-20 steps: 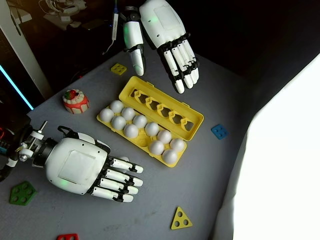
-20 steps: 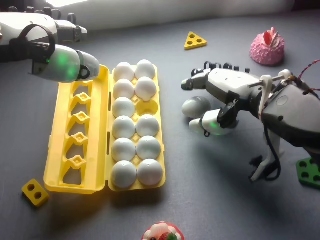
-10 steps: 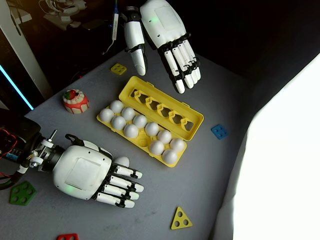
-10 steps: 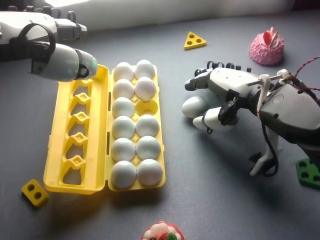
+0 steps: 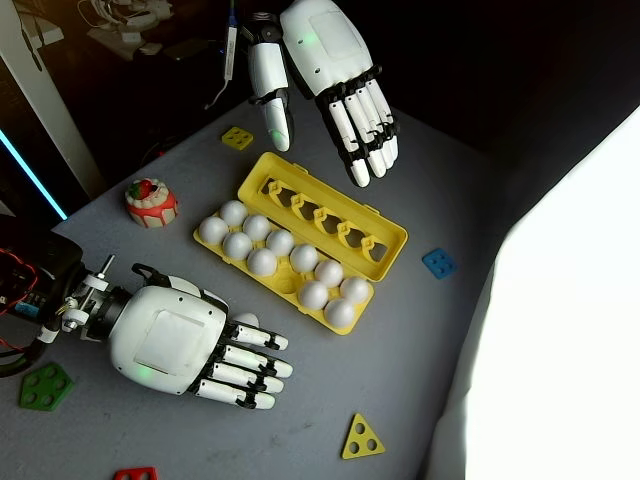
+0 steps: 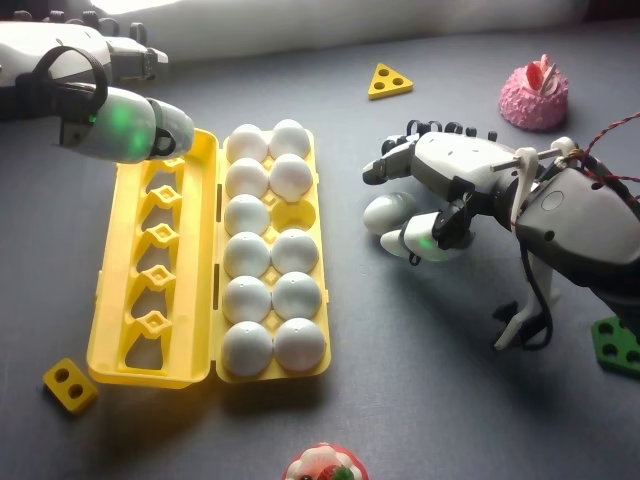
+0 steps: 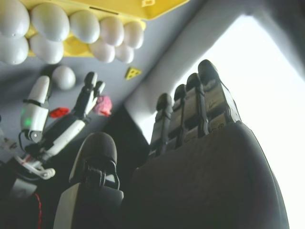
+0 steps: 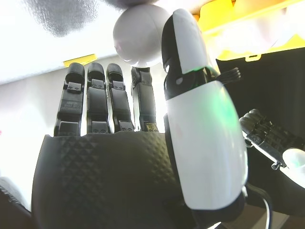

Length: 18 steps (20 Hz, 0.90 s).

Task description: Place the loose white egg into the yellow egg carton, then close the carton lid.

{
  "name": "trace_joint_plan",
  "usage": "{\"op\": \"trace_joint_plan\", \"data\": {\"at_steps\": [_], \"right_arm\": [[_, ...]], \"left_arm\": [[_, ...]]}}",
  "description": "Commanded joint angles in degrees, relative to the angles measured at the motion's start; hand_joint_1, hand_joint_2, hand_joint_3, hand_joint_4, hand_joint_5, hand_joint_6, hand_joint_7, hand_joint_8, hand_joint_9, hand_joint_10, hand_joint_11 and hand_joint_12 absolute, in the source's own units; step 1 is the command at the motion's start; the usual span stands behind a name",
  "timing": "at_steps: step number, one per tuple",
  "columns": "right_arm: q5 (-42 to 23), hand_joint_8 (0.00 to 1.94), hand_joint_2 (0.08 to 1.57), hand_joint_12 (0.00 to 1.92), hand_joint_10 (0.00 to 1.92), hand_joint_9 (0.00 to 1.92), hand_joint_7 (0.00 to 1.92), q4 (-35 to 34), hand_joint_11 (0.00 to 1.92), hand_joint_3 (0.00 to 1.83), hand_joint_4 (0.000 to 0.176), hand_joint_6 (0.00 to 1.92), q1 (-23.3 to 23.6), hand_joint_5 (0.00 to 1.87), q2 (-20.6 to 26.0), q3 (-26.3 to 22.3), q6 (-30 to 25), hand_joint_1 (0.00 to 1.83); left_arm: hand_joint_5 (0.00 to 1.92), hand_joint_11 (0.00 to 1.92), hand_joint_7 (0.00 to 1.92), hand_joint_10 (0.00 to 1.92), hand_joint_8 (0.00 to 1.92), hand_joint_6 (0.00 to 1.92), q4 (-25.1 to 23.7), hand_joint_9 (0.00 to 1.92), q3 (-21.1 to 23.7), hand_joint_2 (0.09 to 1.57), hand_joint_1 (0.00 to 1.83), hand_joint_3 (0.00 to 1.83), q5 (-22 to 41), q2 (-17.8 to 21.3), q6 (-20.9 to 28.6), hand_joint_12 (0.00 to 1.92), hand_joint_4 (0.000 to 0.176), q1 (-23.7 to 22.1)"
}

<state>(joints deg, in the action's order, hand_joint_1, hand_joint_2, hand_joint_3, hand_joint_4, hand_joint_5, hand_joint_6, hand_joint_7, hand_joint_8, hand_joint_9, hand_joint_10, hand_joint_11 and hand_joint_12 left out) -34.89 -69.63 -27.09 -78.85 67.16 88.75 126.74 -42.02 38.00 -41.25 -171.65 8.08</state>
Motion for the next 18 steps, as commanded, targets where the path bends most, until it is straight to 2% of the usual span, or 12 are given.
{"op": "trace_joint_plan", "data": {"at_steps": [1, 3, 4, 5, 8, 9, 10, 11, 12, 15, 16, 18], "right_arm": [[-3.5, 0.0, 1.11, 0.23, 0.0, 0.1, 0.15, 2.6, 0.0, 0.01, 0.0, 0.05, 0.2, 0.58, 0.1, 0.1, -0.4, 1.16], [-3.5, 0.0, 1.11, 0.23, 0.0, 0.1, 0.15, 2.6, 0.0, 0.01, 0.0, 0.05, 0.2, 0.58, 0.1, 0.2, -0.4, 1.16], [-3.5, 0.0, 1.1, 0.15, 0.0, 0.09, 0.12, 2.6, 0.0, 0.0, 0.0, 0.05, 0.2, 0.6, 0.1, 0.3, -0.4, 1.18], [-3.5, 0.0, 1.12, 0.15, 0.0, 0.08, 0.12, 2.6, 0.0, 0.01, 0.0, 0.04, 0.1, 0.59, 0.1, 0.5, -0.5, 1.15], [-3.5, 0.01, 1.11, 0.28, 0.01, 0.13, 0.22, 2.6, 0.0, 0.0, 0.0, 0.13, -0.2, 0.8, 0.1, 0.8, -0.6, 1.13], [-3.6, 0.01, 1.17, 0.29, 0.01, 0.13, 0.29, 2.6, 0.0, 0.01, 0.0, 0.99, -0.2, 0.82, 0.1, 0.8, -0.7, 1.1], [-3.7, 0.04, 1.17, 0.29, 0.02, 0.17, 0.42, 2.6, 0.0, 0.0, 0.0, 1.13, -0.2, 0.86, 0.1, 0.8, -0.7, 1.1], [-3.7, 0.03, 1.16, 0.32, 0.02, 0.2, 0.49, 2.6, 0.0, 0.0, 0.0, 1.11, -0.2, 0.9, 0.1, 0.8, -0.8, 1.11], [-3.7, 0.03, 1.17, 0.33, 0.02, 0.22, 0.53, 2.6, 0.0, 0.0, 0.0, 1.17, -0.3, 0.88, 0.1, 0.8, -0.8, 1.1], [-3.7, 0.01, 1.16, 0.37, 0.02, 0.25, 0.58, 2.6, 0.0, 0.0, 0.0, 1.15, -0.4, 0.89, 0.1, 0.8, -0.8, 1.12], [-3.5, 0.01, 1.15, 0.46, 0.02, 0.27, 0.61, 2.6, 0.0, 0.0, 0.0, 1.1, -0.3, 0.91, 0.1, 0.8, -0.8, 1.13], [-3.0, 0.0, 1.16, 0.4, 0.0, 0.25, 0.58, 3.0, 0.0, 0.0, 0.0, 1.14, 0.1, 0.89, 0.3, 0.8, -2.3, 1.11]], "left_arm": [[0.11, 0.0, 0.03, 0.0, 0.0, 0.01, -2.8, 0.04, -0.1, 1.43, 0.04, 0.0, -2.5, 0.1, -0.1, 0.24, 0.01, -0.8], [0.11, 0.0, 0.03, 0.0, 0.0, 0.01, -2.8, 0.04, -0.1, 1.43, 0.04, 0.0, -2.5, 0.1, -0.1, 0.24, 0.01, -0.8], [0.11, 0.0, 0.06, 0.01, 0.01, 0.01, -2.8, 0.07, -0.1, 1.43, 0.1, 0.0, -2.5, 0.1, -0.1, 0.34, 0.009, -0.8], [0.12, 0.0, 0.07, 0.01, 0.0, 0.0, -2.8, 0.07, -0.1, 1.43, 0.1, 0.0, -2.6, 0.1, -0.1, 0.32, 0.0, -0.8], [0.1, 0.0, 0.06, 0.01, 0.0, 0.0, -2.8, 0.08, -0.1, 1.43, 0.02, 0.0, -2.6, 0.1, -0.1, 0.4, 0.007, -0.8], [0.06, 0.0, 0.02, 0.01, 0.01, 0.01, -2.8, 0.04, -0.1, 1.44, 0.03, 0.0, -2.6, 0.1, -0.1, 0.23, 0.011, -0.8], [0.07, 0.0, 0.03, 0.02, 0.01, 0.02, -2.8, 0.05, -0.1, 1.44, 0.01, 0.0, -2.6, 0.1, -0.1, 0.25, 0.007, -0.8], [0.09, 0.0, 0.05, 0.02, 0.01, 0.02, -2.8, 0.06, -0.1, 1.44, 0.02, 0.0, -2.6, 0.1, -0.1, 0.29, 0.004, -0.8], [0.12, 0.0, 0.07, 0.02, 0.01, 0.02, -2.8, 0.08, -0.1, 1.43, 0.06, 0.0, -2.6, 0.1, -0.1, 0.44, 0.005, -0.9], [0.08, 0.0, 0.04, 0.01, 0.0, 0.01, -2.8, 0.05, -0.1, 1.43, 0.02, 0.0, -2.5, 0.1, -0.1, 0.23, 0.015, -0.9], [0.08, 0.0, 0.05, 0.01, 0.0, 0.01, -2.8, 0.06, -0.1, 1.43, 0.04, 0.0, -2.5, 0.1, -0.1, 0.28, 0.014, -0.9], [0.1, 0.0, 0.08, 0.02, 0.01, 0.01, -2.8, 0.11, 0.0, 1.43, 0.05, 0.0, -2.5, 0.1, -0.1, 0.51, 0.018, -1.0]]}}
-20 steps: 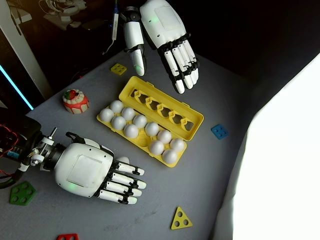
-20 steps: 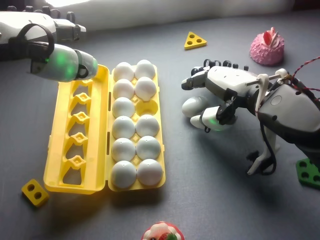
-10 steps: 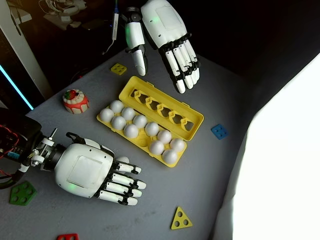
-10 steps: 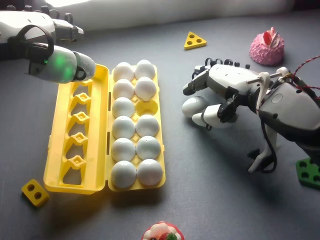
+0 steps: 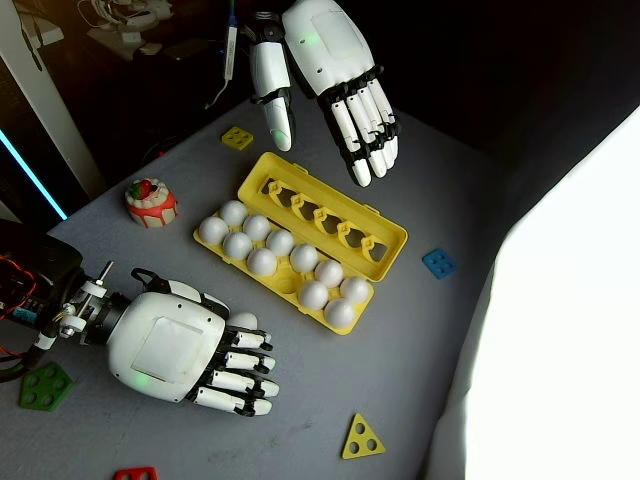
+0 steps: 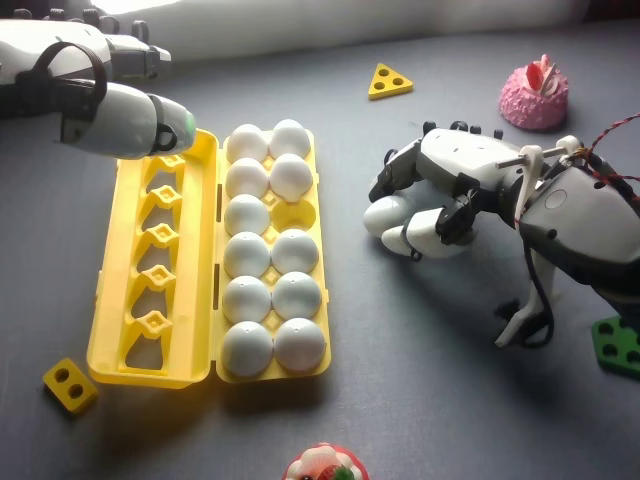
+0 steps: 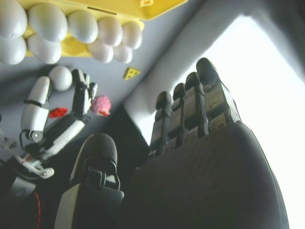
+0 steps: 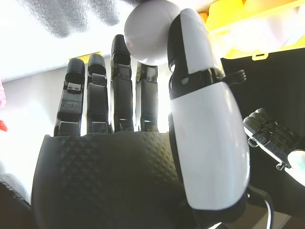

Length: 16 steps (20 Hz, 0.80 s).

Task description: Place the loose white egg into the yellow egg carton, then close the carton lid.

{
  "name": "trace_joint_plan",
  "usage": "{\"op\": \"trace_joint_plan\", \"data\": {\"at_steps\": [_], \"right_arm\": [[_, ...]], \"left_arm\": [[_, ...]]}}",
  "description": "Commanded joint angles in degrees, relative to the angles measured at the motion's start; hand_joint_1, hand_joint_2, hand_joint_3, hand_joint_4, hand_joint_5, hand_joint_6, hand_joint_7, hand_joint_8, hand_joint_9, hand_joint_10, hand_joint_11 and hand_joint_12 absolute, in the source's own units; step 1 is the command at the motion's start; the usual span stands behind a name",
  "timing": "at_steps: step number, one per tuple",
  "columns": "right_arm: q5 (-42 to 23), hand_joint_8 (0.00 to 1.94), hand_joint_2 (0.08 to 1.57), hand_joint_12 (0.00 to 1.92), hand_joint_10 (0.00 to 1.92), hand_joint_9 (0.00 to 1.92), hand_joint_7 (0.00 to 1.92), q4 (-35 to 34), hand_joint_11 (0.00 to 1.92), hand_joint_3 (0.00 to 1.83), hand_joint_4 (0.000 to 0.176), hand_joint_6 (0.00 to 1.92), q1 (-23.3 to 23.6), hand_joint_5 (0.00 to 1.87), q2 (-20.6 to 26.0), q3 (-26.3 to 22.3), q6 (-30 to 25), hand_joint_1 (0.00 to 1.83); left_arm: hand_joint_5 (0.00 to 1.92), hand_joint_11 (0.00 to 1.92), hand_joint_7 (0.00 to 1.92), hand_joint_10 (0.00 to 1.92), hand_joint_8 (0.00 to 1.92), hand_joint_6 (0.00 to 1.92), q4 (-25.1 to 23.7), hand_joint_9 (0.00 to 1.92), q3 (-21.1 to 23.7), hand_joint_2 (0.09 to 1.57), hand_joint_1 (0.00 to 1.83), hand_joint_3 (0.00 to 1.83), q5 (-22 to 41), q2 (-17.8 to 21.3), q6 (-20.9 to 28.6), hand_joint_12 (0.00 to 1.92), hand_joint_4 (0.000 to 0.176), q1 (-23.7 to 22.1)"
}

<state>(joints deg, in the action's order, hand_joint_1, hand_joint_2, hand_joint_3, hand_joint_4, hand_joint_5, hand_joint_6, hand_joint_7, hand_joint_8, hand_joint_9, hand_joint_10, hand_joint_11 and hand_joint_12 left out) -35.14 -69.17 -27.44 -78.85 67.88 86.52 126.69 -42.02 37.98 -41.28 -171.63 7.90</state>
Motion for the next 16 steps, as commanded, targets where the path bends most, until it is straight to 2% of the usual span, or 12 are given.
{"op": "trace_joint_plan", "data": {"at_steps": [1, 2, 4, 6, 8, 9, 10, 11, 13, 14, 16], "right_arm": [[-2.8, 0.0, 1.17, 0.4, 0.0, 0.25, 0.57, 3.2, 0.0, 0.0, 0.0, 1.15, 0.7, 0.89, 0.6, 0.0, -1.4, 1.1], [-2.8, 0.0, 1.16, 0.42, 0.0, 0.25, 0.57, 3.4, 0.0, 0.0, 0.0, 1.15, 0.9, 0.89, 1.0, -0.2, -3.0, 1.12], [-3.0, 0.0, 1.17, 0.43, 0.0, 0.24, 0.56, 8.5, 0.0, 0.0, 0.0, 1.15, 0.8, 0.88, 1.6, -0.8, -8.6, 1.12], [-3.5, 0.0, 1.16, 0.47, 0.0, 0.25, 0.57, 14.6, 0.0, 0.0, 0.0, 1.14, 0.4, 0.89, 2.1, -1.1, -15.5, 1.11], [-3.5, 0.0, 1.17, 0.48, 0.0, 0.25, 0.56, 17.2, 0.0, 0.0, 0.0, 1.15, 0.5, 0.88, 2.3, -1.1, -22.7, 1.11], [-4.2, 0.0, 1.17, 0.41, 0.0, 0.23, 0.53, 20.4, 0.0, 0.0, 0.0, 1.17, 0.4, 0.87, 2.2, -1.1, -27.0, 1.11], [-5.1, 0.0, 1.17, 0.4, 0.0, 0.23, 0.53, 23.3, 0.0, 0.0, 0.0, 1.18, 0.3, 0.87, 2.0, -1.0, -30.2, 1.11], [-5.8, 0.0, 1.18, 0.39, 0.0, 0.22, 0.52, 25.2, 0.0, 0.0, 0.0, 1.18, 0.2, 0.86, 1.7, -0.9, -31.8, 1.11], [-7.8, 0.0, 1.19, 0.41, 0.0, 0.23, 0.5, 28.3, 0.0, 0.01, 0.0, 1.24, 0.3, 0.82, 0.4, -0.1, -35.3, 1.09], [-8.0, 0.01, 1.19, 0.45, 0.01, 0.24, 0.52, 29.7, 0.0, 0.0, 0.0, 1.21, 0.4, 0.85, 0.0, 0.4, -36.8, 1.09], [-8.0, 0.0, 1.18, 0.44, 0.0, 0.24, 0.53, 32.5, 0.0, 0.0, 0.0, 1.2, 0.2, 0.85, -0.2, 0.9, -40.2, 1.1]], "left_arm": [[0.11, 0.0, 0.08, 0.02, 0.01, 0.01, -2.8, 0.12, 0.0, 1.43, 0.07, 0.0, -2.4, 0.1, -0.1, 0.52, 0.018, -0.9], [0.1, 0.0, 0.09, 0.02, 0.01, 0.01, -2.8, 0.11, 0.0, 1.43, 0.08, 0.0, -2.4, 0.1, -0.1, 0.52, 0.019, -0.9], [0.11, 0.0, 0.09, 0.02, 0.0, 0.01, -2.8, 0.12, 0.0, 1.43, 0.08, 0.0, -2.3, 0.1, -0.1, 0.56, 0.012, -0.9], [0.1, 0.0, 0.09, 0.02, 0.0, 0.0, -2.8, 0.12, 0.0, 1.43, 0.06, 0.0, -2.3, 0.1, -0.1, 0.46, 0.021, -1.0], [0.08, 0.0, 0.04, 0.01, 0.0, 0.0, -2.8, 0.07, 0.0, 1.45, 0.03, 0.01, -2.3, 0.1, -0.1, 0.34, 0.014, -1.0], [0.07, 0.0, 0.03, 0.0, 0.0, 0.0, -2.8, 0.06, 0.0, 1.45, 0.01, 0.0, -2.2, 0.1, -0.1, 0.35, 0.009, -1.0], [0.05, 0.0, 0.01, 0.0, 0.0, 0.0, -2.8, 0.03, 0.0, 1.45, 0.0, 0.0, -2.2, 0.1, -0.1, 0.28, 0.008, -1.0], [0.06, 0.0, 0.03, 0.01, 0.01, 0.01, -2.8, 0.05, 0.0, 1.44, 0.0, 0.0, -2.2, 0.1, -0.1, 0.33, 0.016, -1.0], [0.06, 0.0, 0.05, 0.01, 0.01, 0.0, -2.8, 0.05, 0.0, 1.44, 0.0, 0.0, -2.2, 0.1, -0.1, 0.29, 0.02, -1.0], [0.08, 0.0, 0.08, 0.02, 0.02, 0.01, -2.8, 0.09, -0.1, 1.44, 0.0, 0.0, -2.2, 0.1, -0.1, 0.41, 0.011, -1.0], [0.09, 0.0, 0.07, 0.01, 0.0, 0.01, -2.8, 0.07, -0.1, 1.43, 0.03, 0.0, -2.2, 0.1, -0.1, 0.46, 0.014, -1.0]]}}
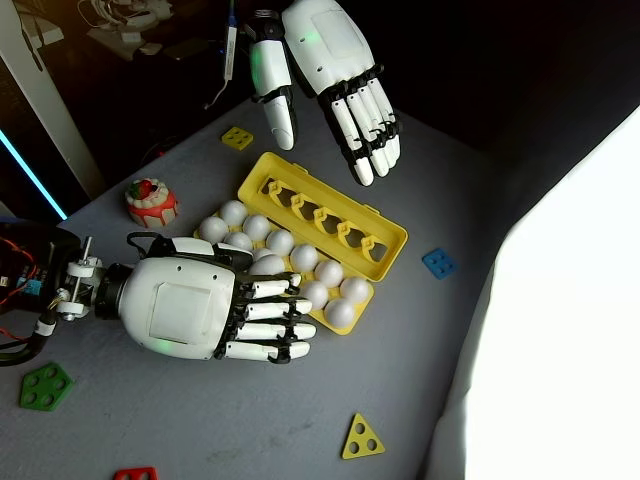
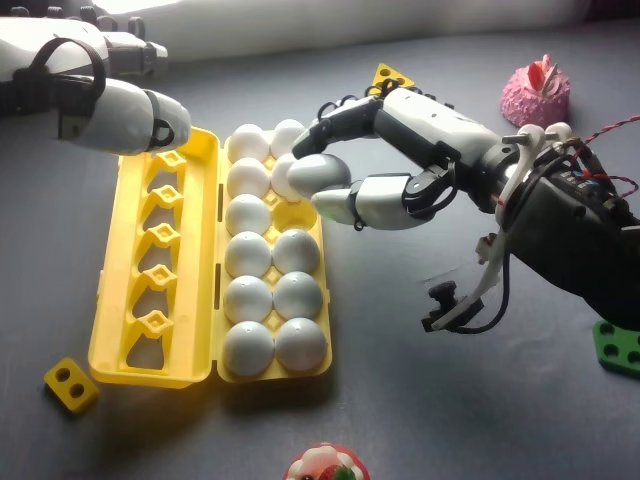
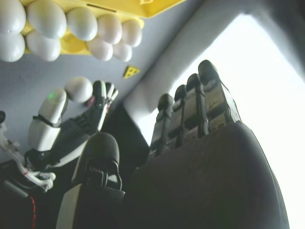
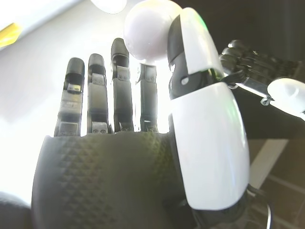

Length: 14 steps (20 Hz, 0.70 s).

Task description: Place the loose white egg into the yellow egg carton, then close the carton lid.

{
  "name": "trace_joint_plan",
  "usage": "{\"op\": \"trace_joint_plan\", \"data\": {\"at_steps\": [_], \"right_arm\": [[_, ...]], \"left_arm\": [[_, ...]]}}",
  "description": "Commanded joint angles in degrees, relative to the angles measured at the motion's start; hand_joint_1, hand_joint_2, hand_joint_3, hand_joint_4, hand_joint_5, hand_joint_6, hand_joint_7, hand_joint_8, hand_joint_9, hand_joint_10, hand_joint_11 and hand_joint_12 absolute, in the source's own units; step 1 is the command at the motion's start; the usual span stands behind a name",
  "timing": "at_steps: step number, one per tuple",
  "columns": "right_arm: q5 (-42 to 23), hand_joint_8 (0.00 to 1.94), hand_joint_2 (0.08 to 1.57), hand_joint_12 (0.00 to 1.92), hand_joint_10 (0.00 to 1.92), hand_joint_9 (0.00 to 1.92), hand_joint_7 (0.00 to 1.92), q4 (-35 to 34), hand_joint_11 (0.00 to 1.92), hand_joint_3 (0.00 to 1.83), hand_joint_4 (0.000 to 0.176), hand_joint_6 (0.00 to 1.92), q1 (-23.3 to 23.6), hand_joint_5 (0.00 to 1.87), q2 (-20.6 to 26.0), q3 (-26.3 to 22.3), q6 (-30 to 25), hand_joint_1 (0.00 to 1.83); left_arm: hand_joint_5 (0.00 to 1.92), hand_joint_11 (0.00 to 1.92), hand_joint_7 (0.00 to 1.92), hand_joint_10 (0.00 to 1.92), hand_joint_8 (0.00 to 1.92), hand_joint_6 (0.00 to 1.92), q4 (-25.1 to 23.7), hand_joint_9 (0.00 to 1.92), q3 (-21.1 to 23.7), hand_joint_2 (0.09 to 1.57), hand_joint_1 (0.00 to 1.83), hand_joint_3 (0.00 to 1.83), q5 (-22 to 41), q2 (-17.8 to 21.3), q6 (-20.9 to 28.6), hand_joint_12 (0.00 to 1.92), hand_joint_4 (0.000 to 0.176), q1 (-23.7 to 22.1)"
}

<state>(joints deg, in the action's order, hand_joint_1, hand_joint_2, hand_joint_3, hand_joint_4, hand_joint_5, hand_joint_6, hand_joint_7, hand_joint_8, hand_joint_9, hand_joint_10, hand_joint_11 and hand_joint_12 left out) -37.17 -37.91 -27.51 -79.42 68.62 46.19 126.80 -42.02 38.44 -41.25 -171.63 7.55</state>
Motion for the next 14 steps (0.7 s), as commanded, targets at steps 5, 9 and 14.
{"op": "trace_joint_plan", "data": {"at_steps": [5, 9, 14], "right_arm": [[-7.9, 0.0, 1.19, 0.37, 0.01, 0.23, 0.52, 3.8, 0.0, 0.0, 0.0, 1.21, -0.7, 0.84, -1.9, 2.1, -2.8, 1.11], [-7.3, 0.01, 1.17, 0.4, 0.01, 0.24, 0.54, 3.8, 0.0, 0.0, 0.0, 1.16, -1.4, 0.88, -3.8, 4.4, -3.0, 1.11], [-7.6, 0.0, 1.17, 0.37, 0.0, 0.23, 0.53, 3.5, 0.0, 0.0, 0.0, 1.16, -1.8, 0.87, -6.2, 7.1, -3.6, 1.12]], "left_arm": [[0.07, 0.0, 0.05, 0.01, 0.0, 0.0, -3.0, 0.04, -0.2, 1.44, 0.0, 0.0, -2.7, 0.1, -0.1, 0.43, 0.02, -0.7], [0.09, 0.0, 0.05, 0.01, 0.0, 0.01, -3.0, 0.06, -0.2, 1.44, 0.05, 0.0, -2.7, 0.1, -0.1, 0.55, 0.018, -0.7], [0.1, 0.0, 0.04, 0.0, 0.0, 0.0, -3.1, 0.06, -0.2, 1.43, 0.07, 0.0, -2.7, 0.1, -0.1, 0.49, 0.021, -0.7]]}}
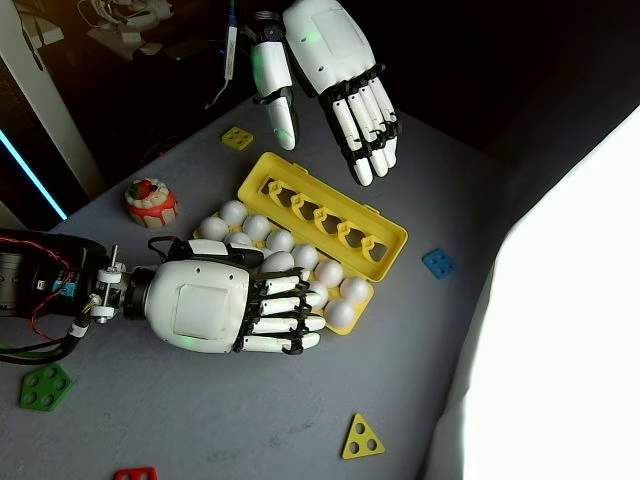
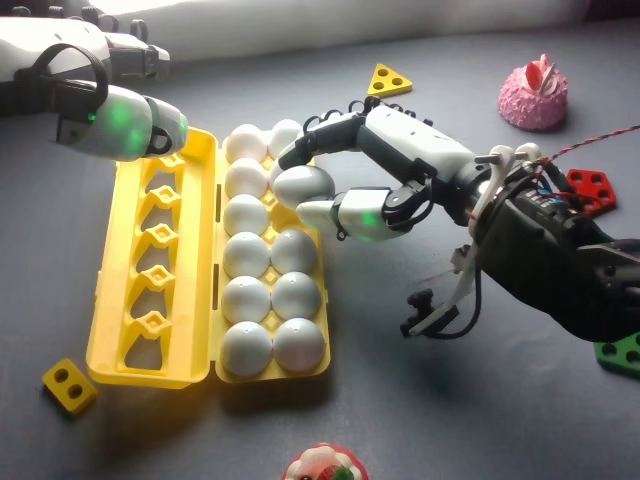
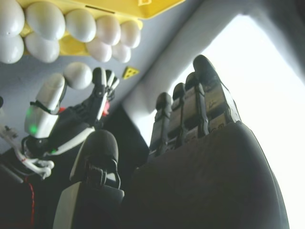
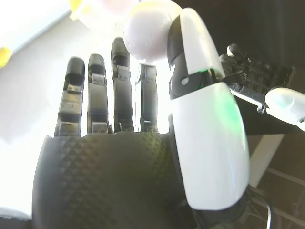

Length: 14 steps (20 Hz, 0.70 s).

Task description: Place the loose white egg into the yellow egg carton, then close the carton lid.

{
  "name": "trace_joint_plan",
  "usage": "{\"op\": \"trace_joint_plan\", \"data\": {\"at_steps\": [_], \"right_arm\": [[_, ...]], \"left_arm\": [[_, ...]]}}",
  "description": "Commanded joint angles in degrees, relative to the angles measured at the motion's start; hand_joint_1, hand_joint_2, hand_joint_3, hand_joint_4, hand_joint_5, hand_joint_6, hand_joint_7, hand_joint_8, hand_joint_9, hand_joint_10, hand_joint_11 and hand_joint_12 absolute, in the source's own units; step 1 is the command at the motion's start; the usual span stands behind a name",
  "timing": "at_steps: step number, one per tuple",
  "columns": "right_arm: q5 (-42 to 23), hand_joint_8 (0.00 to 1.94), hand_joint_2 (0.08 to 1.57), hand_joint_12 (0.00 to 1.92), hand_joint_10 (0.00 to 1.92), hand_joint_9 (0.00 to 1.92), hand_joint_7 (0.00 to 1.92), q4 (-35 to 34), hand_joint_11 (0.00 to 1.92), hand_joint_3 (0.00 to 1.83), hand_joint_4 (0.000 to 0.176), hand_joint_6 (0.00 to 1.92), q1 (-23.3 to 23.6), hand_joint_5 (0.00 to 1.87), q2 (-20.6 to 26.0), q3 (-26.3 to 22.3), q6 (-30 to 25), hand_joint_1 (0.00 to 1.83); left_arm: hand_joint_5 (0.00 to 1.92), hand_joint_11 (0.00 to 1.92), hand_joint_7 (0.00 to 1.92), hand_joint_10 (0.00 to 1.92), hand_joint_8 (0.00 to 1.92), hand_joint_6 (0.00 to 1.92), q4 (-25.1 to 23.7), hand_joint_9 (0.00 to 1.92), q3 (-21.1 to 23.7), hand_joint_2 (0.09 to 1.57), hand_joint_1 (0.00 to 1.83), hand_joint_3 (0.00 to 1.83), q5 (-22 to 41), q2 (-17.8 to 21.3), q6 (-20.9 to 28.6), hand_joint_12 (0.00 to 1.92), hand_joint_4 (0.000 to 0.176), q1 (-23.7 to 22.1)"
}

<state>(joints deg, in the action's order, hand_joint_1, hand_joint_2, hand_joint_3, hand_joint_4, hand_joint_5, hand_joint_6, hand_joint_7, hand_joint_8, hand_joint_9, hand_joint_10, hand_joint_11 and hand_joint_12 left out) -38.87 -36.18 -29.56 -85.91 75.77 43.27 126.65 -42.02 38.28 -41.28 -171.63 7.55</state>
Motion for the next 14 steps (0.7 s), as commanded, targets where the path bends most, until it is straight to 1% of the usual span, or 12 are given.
{"op": "trace_joint_plan", "data": {"at_steps": [1, 3, 4, 5, 6, 7, 8, 10, 11, 12, 13, 14], "right_arm": [[-5.9, 0.0, 1.17, 0.39, 0.01, 0.24, 0.55, 1.6, 0.0, 0.0, 0.0, 1.15, 0.1, 0.88, -0.2, 0.5, -0.7, 1.12], [-6.0, 0.0, 1.17, 0.42, 0.01, 0.24, 0.54, 1.5, 0.0, 0.0, 0.0, 1.17, -0.2, 0.87, -0.8, 1.2, -0.8, 1.11], [-6.2, 0.0, 1.18, 0.43, 0.0, 0.24, 0.53, 1.5, 0.0, 0.0, 0.0, 1.18, -0.3, 0.86, -1.1, 1.6, -0.8, 1.11], [-6.2, 0.0, 1.17, 0.44, 0.01, 0.24, 0.54, 1.5, 0.0, 0.0, 0.0, 1.17, -0.3, 0.87, -1.4, 2.0, -0.8, 1.11], [-6.4, 0.0, 1.16, 0.39, 0.0, 0.23, 0.53, 1.5, 0.0, 0.0, 0.0, 1.14, -0.3, 0.89, -1.6, 2.2, -0.9, 1.11], [-6.5, 0.0, 1.16, 0.39, 0.0, 0.23, 0.53, 1.5, 0.0, 0.0, 0.0, 1.14, -0.2, 0.89, -1.7, 2.3, -1.2, 1.11], [-6.9, 0.0, 1.16, 0.39, 0.0, 0.23, 0.54, 1.4, 0.0, 0.0, 0.0, 1.13, -0.2, 0.9, -1.8, 2.3, -1.5, 1.11], [-7.1, 0.0, 1.17, 0.4, 0.0, 0.23, 0.52, 1.4, 0.0, 0.0, 0.0, 1.16, -0.2, 0.88, -2.1, 2.3, -1.6, 1.12], [-7.1, 0.01, 1.16, 0.42, 0.01, 0.24, 0.54, 1.4, 0.0, 0.0, 0.0, 1.14, -0.2, 0.89, -2.2, 2.3, -1.7, 1.12], [-7.1, 0.0, 1.16, 0.42, 0.0, 0.24, 0.53, 1.4, 0.0, 0.0, 0.0, 1.14, -0.2, 0.88, -2.3, 2.3, -1.7, 1.1], [-7.1, 0.0, 1.18, 0.35, 0.0, 0.22, 0.51, 1.4, 0.0, 0.0, 0.0, 1.2, -0.2, 0.85, -2.4, 2.3, -1.7, 1.08], [-7.2, 0.0, 1.19, 0.41, 0.01, 0.23, 0.5, 1.4, 0.0, 0.0, 0.0, 1.23, -0.2, 0.82, -2.5, 2.3, -1.7, 1.05]], "left_arm": [[0.11, 0.0, 0.05, 0.01, 0.01, 0.01, -2.9, 0.07, -0.2, 1.44, 0.07, 0.01, -2.6, 0.1, -0.1, 0.48, 0.013, -0.7], [0.13, 0.0, 0.08, 0.02, 0.01, 0.01, -2.9, 0.1, -0.2, 1.43, 0.12, 0.0, -2.6, 0.1, -0.1, 0.52, 0.007, -0.7], [0.11, 0.0, 0.07, 0.01, 0.0, 0.0, -2.9, 0.09, -0.2, 1.43, 0.08, 0.0, -2.6, 0.1, -0.1, 0.49, 0.013, -0.7], [0.11, 0.0, 0.08, 0.01, 0.0, 0.0, -2.9, 0.09, -0.2, 1.43, 0.08, 0.0, -2.6, 0.1, -0.1, 0.5, 0.016, -0.7], [0.11, 0.0, 0.08, 0.01, 0.01, 0.0, -2.9, 0.09, -0.2, 1.45, 0.04, 0.01, -2.6, 0.1, -0.1, 0.43, 0.011, -0.7], [0.11, 0.0, 0.08, 0.01, 0.01, 0.0, -2.9, 0.09, -0.2, 1.45, 0.04, 0.01, -2.6, 0.1, -0.1, 0.43, 0.011, -0.7], [0.1, 0.0, 0.08, 0.0, 0.0, 0.0, -2.9, 0.09, -0.2, 1.44, 0.05, 0.0, -2.6, 0.1, -0.1, 0.43, 0.016, -0.8], [0.11, 0.0, 0.07, 0.0, 0.0, 0.0, -2.9, 0.08, -0.2, 1.43, 0.09, 0.0, -2.6, 0.1, -0.1, 0.44, 0.013, -0.8], [0.1, 0.0, 0.05, 0.0, 0.0, 0.0, -2.9, 0.06, -0.2, 1.43, 0.07, 0.0, -2.6, 0.1, -0.1, 0.41, 0.018, -0.8], [0.1, 0.0, 0.04, 0.0, 0.0, 0.0, -2.9, 0.06, -0.2, 1.43, 0.05, 0.0, -2.6, 0.1, -0.1, 0.42, 0.017, -0.8], [0.1, 0.0, 0.04, 0.0, 0.0, 0.0, -2.9, 0.06, -0.2, 1.43, 0.07, 0.0, -2.6, 0.1, -0.1, 0.43, 0.019, -0.8], [0.09, 0.0, 0.04, 0.01, 0.0, 0.0, -2.9, 0.07, -0.2, 1.43, 0.09, 0.0, -2.6, 0.1, -0.1, 0.46, 0.018, -0.8]]}}
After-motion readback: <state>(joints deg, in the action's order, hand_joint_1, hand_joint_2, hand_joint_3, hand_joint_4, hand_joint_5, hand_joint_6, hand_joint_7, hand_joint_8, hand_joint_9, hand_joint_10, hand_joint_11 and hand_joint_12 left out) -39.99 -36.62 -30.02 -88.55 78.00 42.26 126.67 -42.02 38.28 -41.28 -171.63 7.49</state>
